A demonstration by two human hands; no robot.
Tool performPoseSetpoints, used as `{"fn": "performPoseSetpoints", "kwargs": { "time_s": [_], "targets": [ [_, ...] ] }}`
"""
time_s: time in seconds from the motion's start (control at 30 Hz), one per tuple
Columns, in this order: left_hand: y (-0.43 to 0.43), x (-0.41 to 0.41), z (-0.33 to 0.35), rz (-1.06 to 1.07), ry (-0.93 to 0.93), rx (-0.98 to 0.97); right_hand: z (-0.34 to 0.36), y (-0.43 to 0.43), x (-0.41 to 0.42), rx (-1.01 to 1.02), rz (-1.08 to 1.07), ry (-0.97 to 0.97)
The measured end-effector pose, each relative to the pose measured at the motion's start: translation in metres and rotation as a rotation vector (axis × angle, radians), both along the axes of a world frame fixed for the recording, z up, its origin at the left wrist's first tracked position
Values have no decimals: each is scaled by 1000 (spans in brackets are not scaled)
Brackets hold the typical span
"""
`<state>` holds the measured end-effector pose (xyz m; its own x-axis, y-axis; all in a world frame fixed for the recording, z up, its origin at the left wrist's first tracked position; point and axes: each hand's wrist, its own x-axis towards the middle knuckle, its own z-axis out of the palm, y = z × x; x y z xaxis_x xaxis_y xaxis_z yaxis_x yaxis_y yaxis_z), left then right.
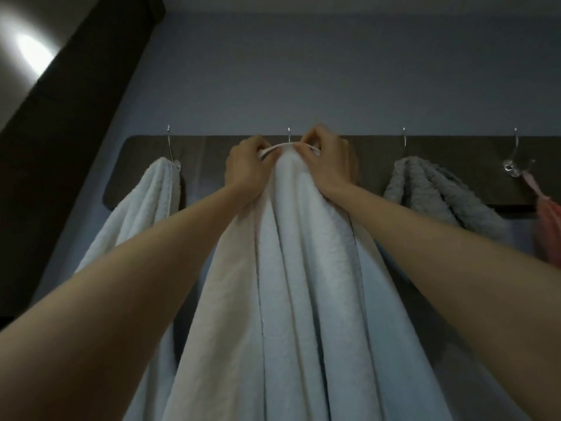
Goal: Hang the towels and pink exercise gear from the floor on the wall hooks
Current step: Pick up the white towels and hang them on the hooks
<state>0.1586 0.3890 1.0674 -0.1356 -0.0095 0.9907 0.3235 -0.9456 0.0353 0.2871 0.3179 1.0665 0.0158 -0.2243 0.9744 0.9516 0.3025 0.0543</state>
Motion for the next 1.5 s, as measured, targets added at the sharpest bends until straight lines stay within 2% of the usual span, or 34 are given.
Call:
{"fn": "performPoseSetpoints", "kwargs": {
  "time_s": [0.2,0.3,0.4,0.6,0.67,0.77,0.9,0.97,1.03,1.13,1.27,1.5],
  "targets": [
    [-1,1,-9,199,28,22,-6,10,3,24,-50,-25],
    [-4,1,-24,127,0,-6,-12,14,2,16,-45,-30],
    [-5,2,-38,26,-25,-25,-21,21,1,-1,62,-12],
    [3,7,-77,-65,38,55,-49,19,-5,-43,195,40],
    [5,8,-86,-57,29,59,-56,17,-5,-71,255,42],
    [2,7,-97,-4,119,27,-70,13,-1,-173,298,22],
    [-19,-8,-109,-293,255,-229,-90,-5,5,-254,191,19],
    [-35,-11,-118,-453,280,-276,-102,-14,-1,-299,321,25],
    [-46,-4,-132,-497,298,-257,-116,-20,-9,-389,425,-11],
    [-48,13,-156,-433,224,-234,-139,-21,-16,-490,502,-10],
    [-41,28,-191,-434,119,-208,-171,-16,-19,-492,557,13],
    [-41,38,-272,-413,95,-289,-235,-15,-15,-525,522,47]
  ]
}}
